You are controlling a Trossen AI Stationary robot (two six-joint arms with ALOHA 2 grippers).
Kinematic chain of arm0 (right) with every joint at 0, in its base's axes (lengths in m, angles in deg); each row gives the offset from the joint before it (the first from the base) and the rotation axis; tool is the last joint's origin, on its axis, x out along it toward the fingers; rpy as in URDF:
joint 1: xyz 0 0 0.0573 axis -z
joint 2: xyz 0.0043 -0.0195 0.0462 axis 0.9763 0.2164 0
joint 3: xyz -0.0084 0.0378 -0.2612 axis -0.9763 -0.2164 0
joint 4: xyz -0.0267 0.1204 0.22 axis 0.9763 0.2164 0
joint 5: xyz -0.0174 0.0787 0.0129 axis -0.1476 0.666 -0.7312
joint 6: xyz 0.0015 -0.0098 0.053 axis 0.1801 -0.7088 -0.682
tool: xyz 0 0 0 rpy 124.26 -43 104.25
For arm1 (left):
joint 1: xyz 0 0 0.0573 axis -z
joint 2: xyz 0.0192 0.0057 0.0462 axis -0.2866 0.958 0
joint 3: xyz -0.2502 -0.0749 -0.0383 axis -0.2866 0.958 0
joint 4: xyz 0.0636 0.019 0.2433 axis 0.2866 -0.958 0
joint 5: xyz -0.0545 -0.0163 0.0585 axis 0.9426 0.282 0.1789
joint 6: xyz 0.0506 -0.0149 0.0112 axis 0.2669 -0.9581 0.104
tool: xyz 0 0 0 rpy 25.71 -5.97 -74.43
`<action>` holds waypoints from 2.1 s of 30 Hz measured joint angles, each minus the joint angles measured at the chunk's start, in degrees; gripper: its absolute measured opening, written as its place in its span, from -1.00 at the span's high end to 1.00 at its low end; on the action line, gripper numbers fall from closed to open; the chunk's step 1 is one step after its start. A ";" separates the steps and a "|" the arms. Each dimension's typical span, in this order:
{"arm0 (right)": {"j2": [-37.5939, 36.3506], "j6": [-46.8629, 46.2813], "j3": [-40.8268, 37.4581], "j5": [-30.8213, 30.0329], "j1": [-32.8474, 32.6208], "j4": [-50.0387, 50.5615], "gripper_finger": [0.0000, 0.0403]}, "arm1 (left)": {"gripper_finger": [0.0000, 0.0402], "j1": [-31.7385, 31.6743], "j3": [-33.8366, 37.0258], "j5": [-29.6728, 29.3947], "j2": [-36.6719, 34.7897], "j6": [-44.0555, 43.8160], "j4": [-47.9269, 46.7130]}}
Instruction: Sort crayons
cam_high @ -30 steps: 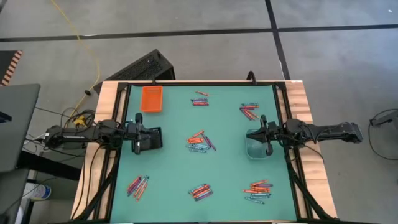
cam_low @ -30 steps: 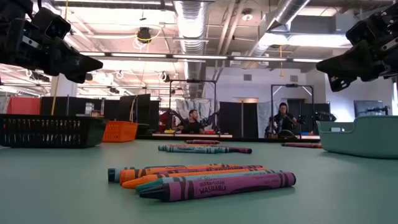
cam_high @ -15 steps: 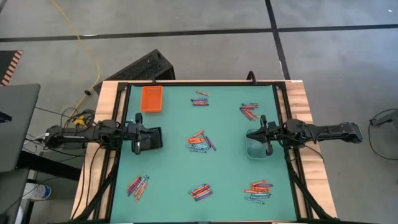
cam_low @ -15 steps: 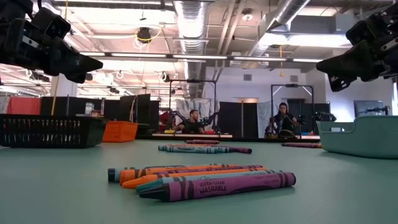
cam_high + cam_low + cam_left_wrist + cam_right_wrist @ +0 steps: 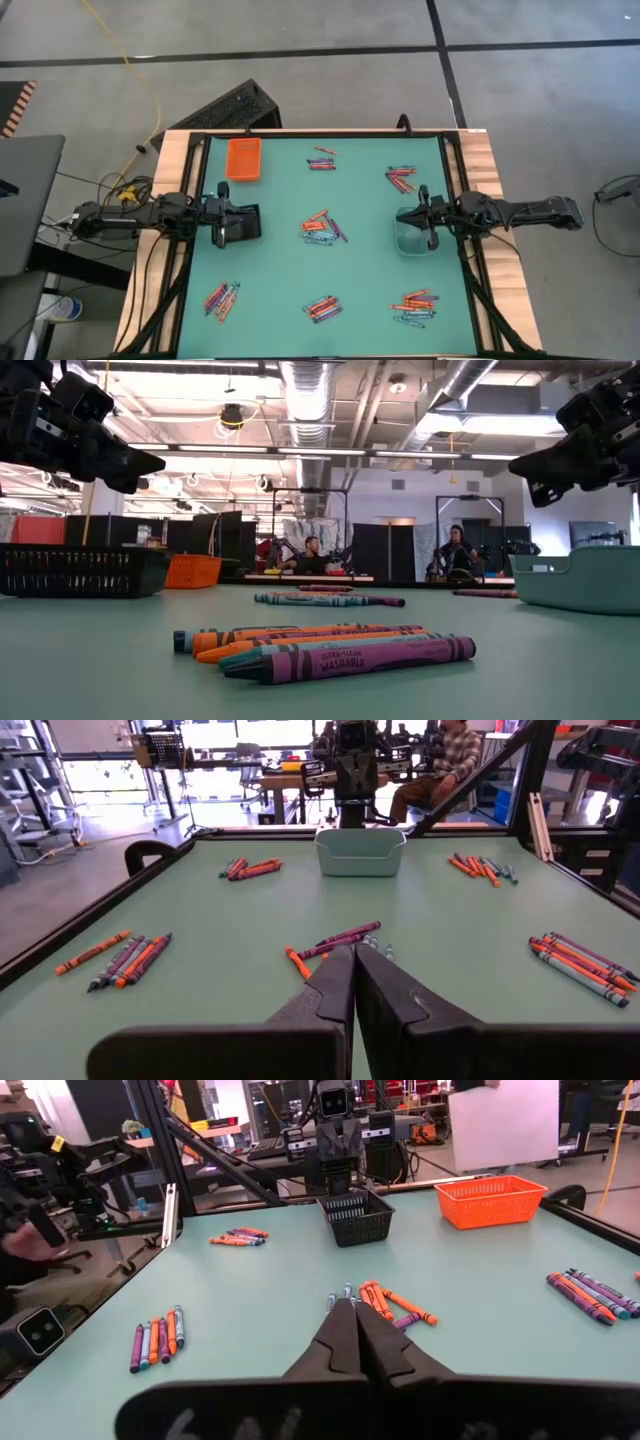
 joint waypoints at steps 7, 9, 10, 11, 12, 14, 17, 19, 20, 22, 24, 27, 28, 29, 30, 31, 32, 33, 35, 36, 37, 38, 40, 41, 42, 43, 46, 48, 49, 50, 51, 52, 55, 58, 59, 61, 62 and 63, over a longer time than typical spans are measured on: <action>-0.01 0.00 -0.01 0.00 0.01 0.00 1.00 | 1.00 -0.02 -0.01 -0.01 0.02 0.00 -0.02; 0.00 0.00 0.00 0.00 0.01 0.01 1.00 | 1.00 -0.02 0.00 0.00 0.00 0.00 0.00; 0.00 0.00 0.00 0.00 0.02 0.00 1.00 | 1.00 -0.02 0.00 -0.02 0.00 0.00 -0.02; -0.01 0.00 -0.01 0.00 0.01 0.01 1.00 | 1.00 -0.02 0.00 -0.01 0.01 0.00 0.00; 0.00 0.00 0.00 0.00 -0.01 0.01 1.00 | 1.00 -0.01 -0.01 -0.02 0.01 0.00 0.00; -0.02 0.00 0.00 -0.02 0.02 -0.01 1.00 | 1.00 -0.02 0.00 -0.02 0.02 -0.13 0.00; -0.01 0.20 0.00 -0.02 0.01 -0.02 1.00 | 1.00 -0.02 -0.01 0.00 0.02 -3.65 0.00; 0.00 4.18 -0.02 -0.14 0.02 -0.55 1.00 | 1.00 -0.02 -0.01 0.00 0.02 -7.99 0.00; 0.00 6.48 -0.02 -0.24 0.02 -1.04 1.00 | 1.00 -0.01 -0.01 0.00 0.02 -10.01 0.00; 0.02 9.19 -0.02 -0.15 0.02 -3.38 1.00 | 1.00 -0.02 0.00 -0.07 0.02 -12.50 0.59; -0.10 10.18 -0.02 -0.17 0.02 -6.89 1.00 | 1.00 -0.02 0.00 -0.52 0.00 -13.20 1.84; -0.10 14.59 0.27 -0.58 0.13 -12.97 1.00 | 1.00 -0.02 0.00 -2.18 0.16 -15.24 4.78; -0.12 16.53 0.78 -1.35 0.13 -13.28 1.00 | 1.00 -0.02 0.00 -3.36 0.27 -16.05 6.39; -0.04 18.24 1.40 -2.51 0.13 -13.91 1.00 | 1.00 -0.02 0.00 -4.20 0.28 -16.71 8.08; -0.05 19.67 1.95 -4.32 0.13 -15.36 1.00 | 1.00 -0.02 0.00 -4.67 0.28 -16.82 9.80; -0.07 20.81 2.48 -6.38 0.13 -16.95 1.00 | 1.00 -0.02 0.00 -5.20 0.28 -16.45 11.64; -0.18 21.83 2.90 -8.36 0.13 -18.35 1.00 | 1.00 -0.02 0.00 -5.57 0.28 -15.81 12.95; -0.18 23.34 3.22 -10.63 0.14 -19.62 1.00 | 1.00 -0.02 0.00 -6.04 0.28 -15.04 14.13; -0.13 27.93 3.28 -16.33 0.13 -20.75 1.00 | 1.00 -0.04 -0.10 -7.90 0.35 -13.46 15.63; -0.04 29.56 3.34 -18.66 0.15 -21.43 1.00 | 1.00 -0.04 -0.30 -9.35 0.67 -12.72 15.57; -0.04 30.83 3.54 -20.30 0.29 -21.79 1.00 | 1.00 -0.04 -0.54 -11.22 1.29 -11.88 14.78; 0.12 31.78 3.77 -21.51 0.71 -22.30 1.00 | 1.00 -0.07 -0.87 -12.95 2.29 -11.25 14.03; 1.26 32.46 4.25 -22.98 1.95 -22.32 1.00 | 1.00 -0.44 -1.68 -16.04 4.77 -9.15 15.21; 2.26 32.43 4.48 -23.53 2.85 -21.99 1.00 | 1.00 -0.89 -2.21 -17.23 6.23 -8.31 16.22; 3.56 31.94 4.90 -23.84 3.87 -21.89 1.00 | 1.00 -1.54 -2.75 -18.21 7.91 -7.56 17.26; 5.07 31.23 5.41 -23.87 4.97 -21.92 1.00 | 1.00 -2.33 -3.36 -18.60 9.86 -7.06 17.85; 10.67 28.55 7.68 -23.82 9.00 -20.64 1.00 | 1.00 -5.24 -5.94 -18.54 16.34 -6.67 18.03; 15.44 25.98 9.99 -22.63 12.11 -18.49 1.00 | 1.00 -7.32 -7.87 -18.46 21.17 -6.64 18.27; 17.99 24.55 11.41 -21.55 13.63 -16.95 1.00 | 1.00 -8.46 -8.89 -18.03 23.75 -6.51 18.34; 20.68 23.20 12.81 -20.12 15.16 -15.43 1.00 | 1.00 -9.48 -9.85 -17.22 26.43 -6.33 18.35; 23.43 21.92 14.37 -18.51 16.56 -13.75 1.00 | 1.00 -10.52 -10.68 -16.37 29.03 -5.97 18.26; 26.22 20.74 15.85 -16.47 17.88 -12.25 1.00 | 1.00 -11.54 -11.53 -15.45 31.67 -5.50 18.02; 35.17 19.12 20.62 -11.41 21.09 -9.43 1.00 | 1.00 -14.07 -14.50 -13.15 38.49 -3.60 18.02; 43.98 18.48 26.37 -10.11 23.30 -4.52 0.97 | 1.00 -16.04 -17.69 -11.33 44.27 -1.84 18.10; 46.51 18.49 28.59 -10.15 23.94 -1.55 0.94 | 1.00 -16.55 -18.84 -10.61 45.97 -1.62 18.01; 51.06 18.49 32.62 -10.25 25.50 4.60 0.86 | 1.00 -17.42 -21.02 -9.27 49.09 -1.05 18.05; 53.30 18.51 34.59 -10.25 26.38 7.27 0.81 | 1.00 -17.73 -22.08 -8.65 50.50 -0.43 18.02; 55.30 18.51 36.38 -10.25 27.20 9.52 0.75 | 1.00 -18.00 -23.17 -7.92 51.90 0.45 17.87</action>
